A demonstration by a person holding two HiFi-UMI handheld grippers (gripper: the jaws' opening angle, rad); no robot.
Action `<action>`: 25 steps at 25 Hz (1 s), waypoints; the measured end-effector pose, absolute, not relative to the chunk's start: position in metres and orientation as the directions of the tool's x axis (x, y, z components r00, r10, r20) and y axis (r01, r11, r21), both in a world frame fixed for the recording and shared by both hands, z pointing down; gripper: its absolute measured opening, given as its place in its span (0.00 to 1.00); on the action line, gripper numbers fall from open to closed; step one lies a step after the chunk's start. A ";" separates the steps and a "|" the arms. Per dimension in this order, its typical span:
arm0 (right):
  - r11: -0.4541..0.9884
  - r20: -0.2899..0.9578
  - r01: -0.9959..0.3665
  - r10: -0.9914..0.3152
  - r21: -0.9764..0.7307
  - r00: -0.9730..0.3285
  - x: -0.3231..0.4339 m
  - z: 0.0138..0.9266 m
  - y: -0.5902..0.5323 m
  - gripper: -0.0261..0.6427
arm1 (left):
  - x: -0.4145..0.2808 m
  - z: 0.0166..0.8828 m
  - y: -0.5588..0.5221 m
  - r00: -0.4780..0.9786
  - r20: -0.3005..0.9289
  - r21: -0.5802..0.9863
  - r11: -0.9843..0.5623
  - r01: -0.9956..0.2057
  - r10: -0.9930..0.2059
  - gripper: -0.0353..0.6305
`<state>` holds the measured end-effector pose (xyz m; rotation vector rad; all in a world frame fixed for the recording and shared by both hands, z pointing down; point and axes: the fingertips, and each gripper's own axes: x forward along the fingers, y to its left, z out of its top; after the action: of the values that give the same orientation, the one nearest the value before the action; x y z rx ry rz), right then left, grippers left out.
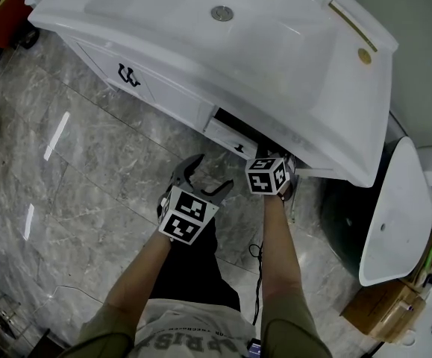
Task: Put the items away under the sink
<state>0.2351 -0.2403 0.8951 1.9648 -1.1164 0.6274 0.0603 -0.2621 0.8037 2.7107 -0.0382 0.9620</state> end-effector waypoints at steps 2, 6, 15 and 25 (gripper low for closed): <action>-0.314 0.724 -0.873 -0.490 0.373 0.485 0.225 0.887 -0.234 0.25 | 0.056 0.793 -0.260 0.781 0.622 0.231 -0.966 -0.115 0.056 0.59; -0.309 0.718 -0.879 -0.509 0.363 0.475 0.196 0.860 -0.219 0.25 | 0.042 0.765 -0.254 0.780 0.624 0.212 -0.970 -0.122 0.038 0.59; -0.432 0.617 -0.840 -0.576 0.327 0.536 0.143 0.737 -0.181 0.25 | 0.008 0.676 -0.237 0.805 0.593 0.194 -0.971 -0.141 0.001 0.59; -0.591 0.367 -0.773 -0.682 0.232 0.632 0.083 0.557 -0.131 0.25 | -0.018 0.550 -0.228 0.875 0.480 0.163 -0.973 -0.162 -0.065 0.59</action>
<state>0.0828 -0.1311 0.5568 2.4871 -1.1584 0.3393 -0.0182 -0.2277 0.5504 2.8471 -0.1742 0.7194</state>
